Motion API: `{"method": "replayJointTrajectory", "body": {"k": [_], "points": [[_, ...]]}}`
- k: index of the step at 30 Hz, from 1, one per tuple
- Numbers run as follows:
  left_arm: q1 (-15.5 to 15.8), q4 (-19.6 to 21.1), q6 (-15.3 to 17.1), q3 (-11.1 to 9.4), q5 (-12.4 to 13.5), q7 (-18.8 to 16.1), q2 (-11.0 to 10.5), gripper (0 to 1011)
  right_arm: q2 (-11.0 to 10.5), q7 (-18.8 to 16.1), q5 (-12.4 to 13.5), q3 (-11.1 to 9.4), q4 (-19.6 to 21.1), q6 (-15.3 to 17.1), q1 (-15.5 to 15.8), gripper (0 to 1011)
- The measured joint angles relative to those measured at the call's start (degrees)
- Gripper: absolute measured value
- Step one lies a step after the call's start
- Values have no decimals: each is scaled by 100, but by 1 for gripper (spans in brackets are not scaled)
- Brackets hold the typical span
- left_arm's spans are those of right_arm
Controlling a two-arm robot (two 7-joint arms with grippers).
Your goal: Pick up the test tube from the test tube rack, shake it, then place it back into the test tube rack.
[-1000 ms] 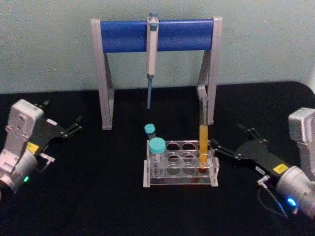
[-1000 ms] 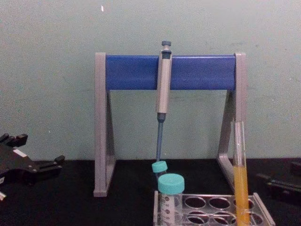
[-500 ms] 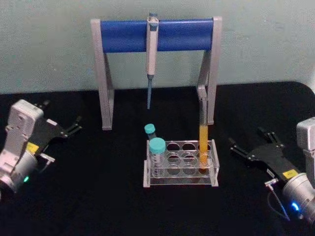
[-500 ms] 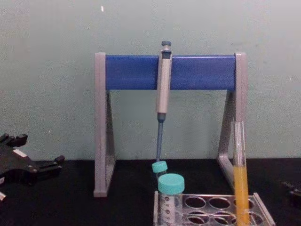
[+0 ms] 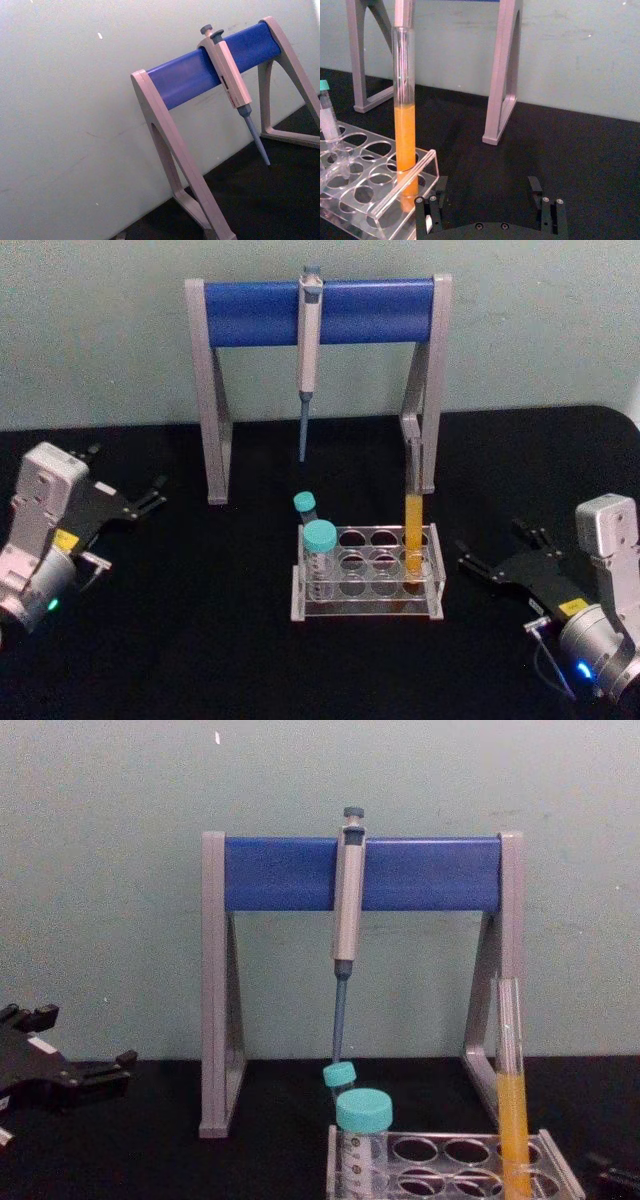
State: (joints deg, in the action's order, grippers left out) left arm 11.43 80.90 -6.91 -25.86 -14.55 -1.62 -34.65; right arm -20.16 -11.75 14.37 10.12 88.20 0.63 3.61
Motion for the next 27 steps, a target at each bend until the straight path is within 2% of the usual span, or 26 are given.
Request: {"method": "replayJointTrajectory", "body": {"k": [6,27], "points": [[0,0,0,0,0,0,0,1001,62,-74,-67,-11,-73,49,-29,1000],[0,0,0,0,0,0,0,1001,43,-67,-52,-4,-49,47,-23,1000]]}}
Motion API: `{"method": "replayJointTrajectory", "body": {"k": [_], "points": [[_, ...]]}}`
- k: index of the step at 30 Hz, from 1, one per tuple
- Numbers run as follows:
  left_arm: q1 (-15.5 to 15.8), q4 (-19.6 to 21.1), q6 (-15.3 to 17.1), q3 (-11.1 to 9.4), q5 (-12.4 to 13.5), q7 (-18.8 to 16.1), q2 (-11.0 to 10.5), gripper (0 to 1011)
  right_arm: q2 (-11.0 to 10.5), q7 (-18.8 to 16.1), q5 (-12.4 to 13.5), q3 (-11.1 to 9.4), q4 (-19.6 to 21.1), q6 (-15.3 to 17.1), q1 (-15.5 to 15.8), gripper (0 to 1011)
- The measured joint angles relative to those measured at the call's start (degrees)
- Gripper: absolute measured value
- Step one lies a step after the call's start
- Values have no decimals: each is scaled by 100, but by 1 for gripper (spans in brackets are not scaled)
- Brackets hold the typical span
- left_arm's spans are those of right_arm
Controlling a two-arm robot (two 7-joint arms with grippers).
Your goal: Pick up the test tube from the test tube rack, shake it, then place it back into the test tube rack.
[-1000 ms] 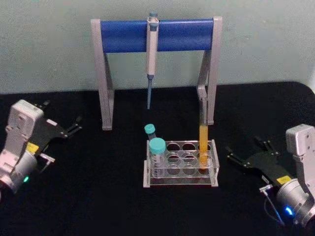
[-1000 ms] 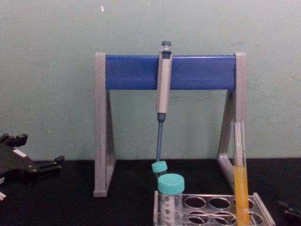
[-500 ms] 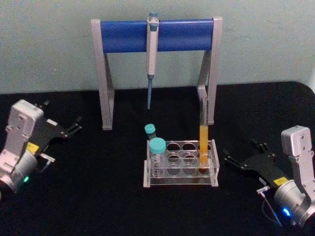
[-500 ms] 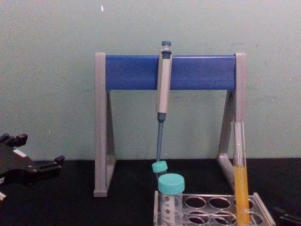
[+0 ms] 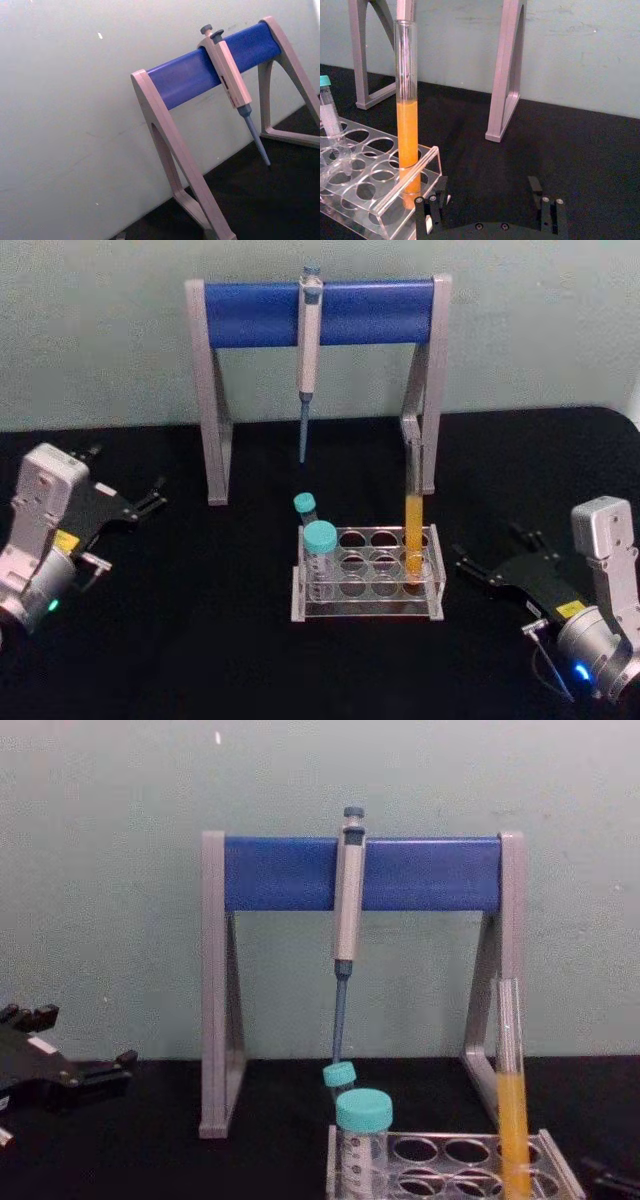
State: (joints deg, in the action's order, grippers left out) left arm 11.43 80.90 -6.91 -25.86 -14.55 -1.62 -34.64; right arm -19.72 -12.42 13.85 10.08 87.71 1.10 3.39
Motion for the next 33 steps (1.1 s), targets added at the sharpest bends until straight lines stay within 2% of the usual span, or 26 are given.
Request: {"method": "replayJointTrajectory", "body": {"k": [33], "points": [[0,0,0,0,0,0,0,1001,-6,6,14,0,9,-6,4,1000]]}}
